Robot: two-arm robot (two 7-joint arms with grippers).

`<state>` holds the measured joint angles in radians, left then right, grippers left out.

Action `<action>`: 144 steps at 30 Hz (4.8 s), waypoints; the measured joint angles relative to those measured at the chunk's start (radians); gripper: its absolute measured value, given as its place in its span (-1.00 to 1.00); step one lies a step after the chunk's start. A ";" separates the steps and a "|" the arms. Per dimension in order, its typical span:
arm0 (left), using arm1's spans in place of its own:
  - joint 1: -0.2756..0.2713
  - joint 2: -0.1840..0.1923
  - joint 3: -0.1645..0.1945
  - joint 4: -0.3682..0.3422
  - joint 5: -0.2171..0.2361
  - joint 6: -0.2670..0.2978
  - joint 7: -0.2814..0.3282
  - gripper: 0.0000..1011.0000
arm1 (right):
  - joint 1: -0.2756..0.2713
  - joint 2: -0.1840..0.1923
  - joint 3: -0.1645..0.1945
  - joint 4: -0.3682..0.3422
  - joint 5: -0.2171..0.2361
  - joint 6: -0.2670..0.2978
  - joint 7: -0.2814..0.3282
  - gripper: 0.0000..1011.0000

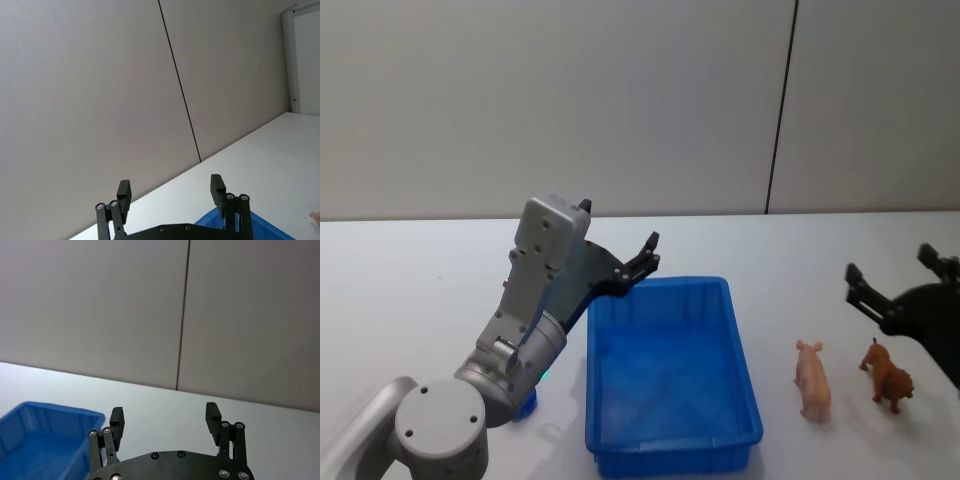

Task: Pick up the two dolls from the table and place them into the box.

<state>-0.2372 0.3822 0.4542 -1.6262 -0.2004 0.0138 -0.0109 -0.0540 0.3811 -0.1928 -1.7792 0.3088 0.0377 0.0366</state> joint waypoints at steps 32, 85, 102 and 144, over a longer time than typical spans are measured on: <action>0.000 0.000 0.000 0.000 0.000 0.000 0.000 0.99 | -0.107 0.106 0.038 0.028 -0.062 0.250 0.022 0.98; 0.000 0.000 0.000 0.000 0.000 0.000 0.000 0.99 | 0.028 0.004 -0.024 0.213 -0.241 0.163 0.076 -0.17; 0.000 0.000 0.000 0.000 0.000 0.000 0.000 0.99 | 0.027 0.011 -0.005 0.147 -0.229 0.030 0.053 -0.17; 0.000 0.000 0.000 0.000 0.000 0.000 0.000 0.99 | 0.084 -0.097 -0.116 0.036 -0.069 0.170 0.438 -0.17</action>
<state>-0.2372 0.3821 0.4542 -1.6262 -0.2004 0.0139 -0.0110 0.0296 0.2840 -0.3091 -1.7433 0.2396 0.2073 0.4749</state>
